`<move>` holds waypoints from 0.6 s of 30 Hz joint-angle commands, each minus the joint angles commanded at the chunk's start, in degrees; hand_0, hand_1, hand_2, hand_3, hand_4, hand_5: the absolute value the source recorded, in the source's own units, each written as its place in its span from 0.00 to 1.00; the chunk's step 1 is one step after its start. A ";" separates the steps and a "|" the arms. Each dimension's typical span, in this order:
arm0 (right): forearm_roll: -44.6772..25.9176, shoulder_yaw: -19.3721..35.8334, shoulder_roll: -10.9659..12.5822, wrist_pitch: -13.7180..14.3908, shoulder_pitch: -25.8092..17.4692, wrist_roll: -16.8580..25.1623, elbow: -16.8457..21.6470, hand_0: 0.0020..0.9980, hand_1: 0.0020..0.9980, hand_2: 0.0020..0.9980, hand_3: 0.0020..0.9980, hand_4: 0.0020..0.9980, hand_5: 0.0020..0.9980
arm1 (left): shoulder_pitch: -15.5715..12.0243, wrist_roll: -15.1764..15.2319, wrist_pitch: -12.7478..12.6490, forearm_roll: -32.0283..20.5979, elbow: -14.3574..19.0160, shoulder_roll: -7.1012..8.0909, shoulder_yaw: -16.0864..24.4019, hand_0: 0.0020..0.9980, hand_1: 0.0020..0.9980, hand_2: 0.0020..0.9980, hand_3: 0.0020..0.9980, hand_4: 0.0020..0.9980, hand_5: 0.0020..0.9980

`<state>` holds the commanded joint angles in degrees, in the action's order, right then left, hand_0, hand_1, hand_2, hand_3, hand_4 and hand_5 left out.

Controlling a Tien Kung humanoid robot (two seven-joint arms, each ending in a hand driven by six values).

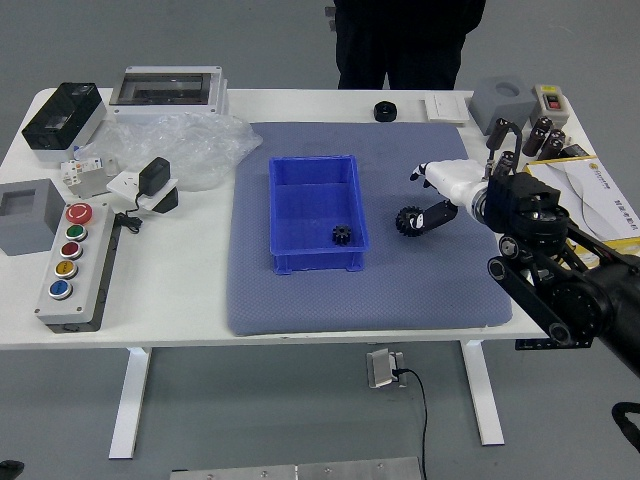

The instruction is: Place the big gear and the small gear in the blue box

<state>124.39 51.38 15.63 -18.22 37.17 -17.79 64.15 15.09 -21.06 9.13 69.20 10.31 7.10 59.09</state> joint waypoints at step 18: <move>0.68 -2.03 -3.21 0.90 1.95 0.49 -5.49 0.72 0.68 0.78 0.83 0.82 0.39 | 0.10 -0.09 0.07 0.34 0.00 -0.13 0.04 0.83 0.79 0.79 0.74 0.65 0.36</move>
<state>125.07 49.34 12.42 -17.32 39.12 -17.31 58.66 15.18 -21.15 9.20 69.53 10.31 6.97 59.13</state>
